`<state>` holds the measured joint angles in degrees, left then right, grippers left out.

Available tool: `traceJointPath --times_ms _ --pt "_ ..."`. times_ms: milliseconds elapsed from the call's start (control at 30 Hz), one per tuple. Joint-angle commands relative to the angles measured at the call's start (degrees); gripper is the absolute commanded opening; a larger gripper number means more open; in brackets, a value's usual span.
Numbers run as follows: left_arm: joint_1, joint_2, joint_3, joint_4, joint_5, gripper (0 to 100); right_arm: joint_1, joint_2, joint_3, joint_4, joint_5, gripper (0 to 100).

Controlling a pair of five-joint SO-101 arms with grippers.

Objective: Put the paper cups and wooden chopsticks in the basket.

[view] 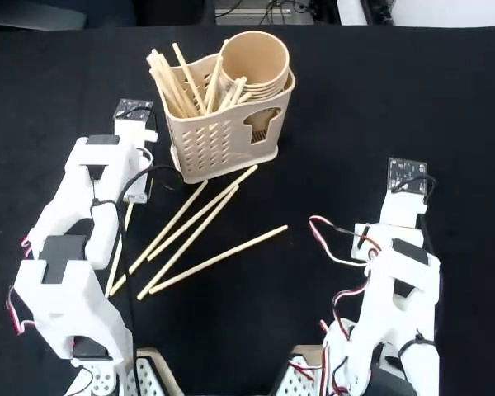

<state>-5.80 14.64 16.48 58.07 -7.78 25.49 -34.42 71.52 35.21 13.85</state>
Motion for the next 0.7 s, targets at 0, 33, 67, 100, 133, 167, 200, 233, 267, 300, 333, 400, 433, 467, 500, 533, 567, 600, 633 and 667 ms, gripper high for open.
traceJointPath --times_ms 0,33,67,100,133,167,200,233,267,300,333,400,433,467,500,533,567,600,633,667 --pt "-0.04 -0.88 -2.59 3.96 0.53 3 -0.70 0.48 -1.45 -1.05 0.18 2.4" --pt "-0.04 -0.97 -2.59 4.40 0.53 3 -0.70 0.48 -1.45 -1.05 0.18 2.4" --pt "-0.13 -1.32 -2.59 4.48 0.53 3 -0.70 0.48 -1.45 -1.05 0.18 2.4" --pt "-0.57 -2.29 -2.15 4.48 0.70 3 -0.62 0.48 -1.45 -1.05 0.18 2.4" --pt "-1.19 -3.60 -1.98 4.48 0.88 3 -0.62 0.48 -1.45 -1.05 0.18 2.4" --pt "-1.89 -5.27 -1.19 4.31 0.97 3 -0.62 0.48 -1.45 -1.05 0.18 2.4" --pt "-2.68 -7.12 0.13 3.78 1.32 3 -0.62 0.48 -1.45 -1.05 0.18 2.4" --pt "-3.30 -9.14 1.71 2.29 2.02 3 -0.62 0.48 -1.45 -1.05 0.18 2.4" --pt "-3.82 -11.25 4.09 0.26 2.90 3 -0.62 0.48 -1.45 -1.05 0.18 2.4" --pt "-4.09 -13.54 6.55 -1.85 3.78 3 -0.62 0.48 -1.45 -1.05 0.18 2.4" --pt "-4.09 -16.00 8.84 -3.43 4.40 3 -0.62 0.48 -1.45 -1.05 0.18 2.4" --pt "-4.88 -21.98 12.53 -5.27 5.89 3 -0.62 0.48 -1.45 -1.05 0.18 2.4" --pt "-5.49 -25.32 13.85 -5.45 7.12 3 -0.62 0.48 -1.45 -1.05 0.18 2.4" --pt "-6.37 -28.92 14.73 -5.45 8.26 3 -0.62 0.48 -1.45 -1.05 0.18 2.4" --pt "-7.52 -32.44 15.43 -5.45 9.23 3 -0.62 0.48 -1.45 -1.05 0.18 2.4" --pt "-8.57 -36.04 15.87 -5.36 9.93 3 -0.62 0.48 -1.45 -1.05 0.18 2.4" --pt "-9.19 -39.65 16.22 -5.27 10.20 3 -0.62 0.48 -1.45 -1.05 0.18 2.4" --pt "-9.80 -42.90 16.31 -5.01 10.11 3 -0.62 0.48 -1.45 -1.05 0.18 2.4" --pt "-10.33 -46.33 16.31 -5.01 10.11 3 -0.62 0.48 -1.45 -1.05 0.18 2.5" --pt "-10.59 -49.67 16.04 -4.92 10.11 3 -0.62 0.48 -1.45 -1.05 0.18 2.5"
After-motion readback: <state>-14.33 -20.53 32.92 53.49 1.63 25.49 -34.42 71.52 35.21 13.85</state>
